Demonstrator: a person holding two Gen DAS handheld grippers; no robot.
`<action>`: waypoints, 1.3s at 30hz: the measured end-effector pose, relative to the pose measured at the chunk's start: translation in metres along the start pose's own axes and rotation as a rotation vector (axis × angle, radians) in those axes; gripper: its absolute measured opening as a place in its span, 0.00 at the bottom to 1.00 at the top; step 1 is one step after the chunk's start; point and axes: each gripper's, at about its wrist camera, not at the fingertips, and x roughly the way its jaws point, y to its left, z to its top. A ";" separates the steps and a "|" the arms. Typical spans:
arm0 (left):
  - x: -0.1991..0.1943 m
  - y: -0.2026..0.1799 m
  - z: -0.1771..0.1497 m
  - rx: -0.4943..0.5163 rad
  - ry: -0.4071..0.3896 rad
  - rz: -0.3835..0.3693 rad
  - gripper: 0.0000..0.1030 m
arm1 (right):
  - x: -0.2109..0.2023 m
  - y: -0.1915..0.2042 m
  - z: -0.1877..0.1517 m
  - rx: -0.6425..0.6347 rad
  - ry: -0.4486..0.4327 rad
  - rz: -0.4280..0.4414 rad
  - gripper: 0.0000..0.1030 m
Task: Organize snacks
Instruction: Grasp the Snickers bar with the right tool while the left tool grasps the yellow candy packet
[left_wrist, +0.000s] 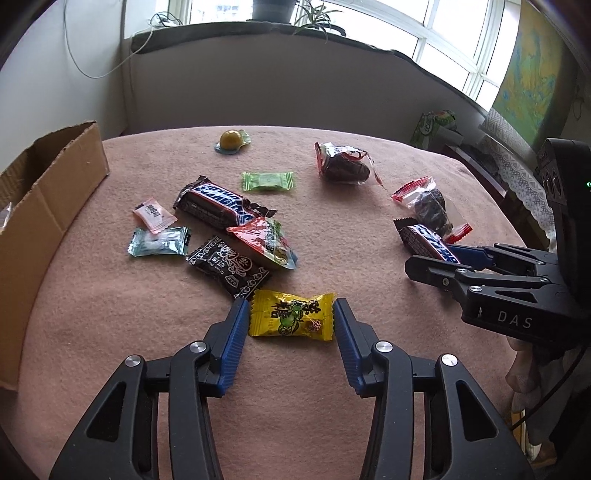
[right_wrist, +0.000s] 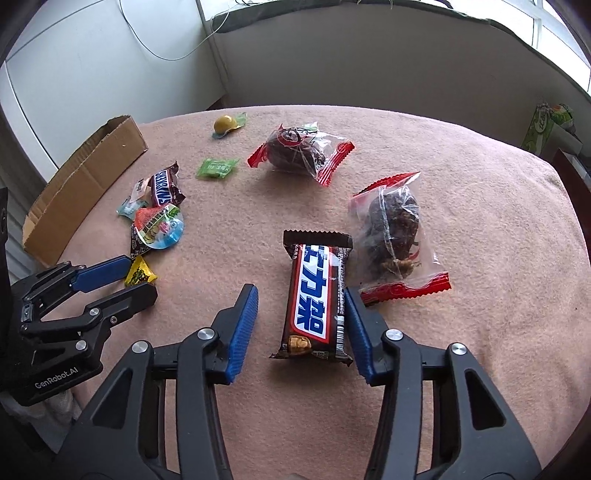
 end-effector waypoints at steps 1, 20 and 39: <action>-0.001 0.002 0.000 -0.007 -0.002 -0.003 0.40 | 0.000 -0.001 0.000 -0.001 -0.002 -0.011 0.39; -0.004 -0.002 -0.007 0.043 -0.025 0.020 0.25 | -0.009 -0.004 -0.005 0.016 -0.012 -0.016 0.29; -0.008 -0.010 -0.008 0.092 -0.053 0.022 0.31 | -0.024 -0.003 -0.006 0.025 -0.044 -0.005 0.29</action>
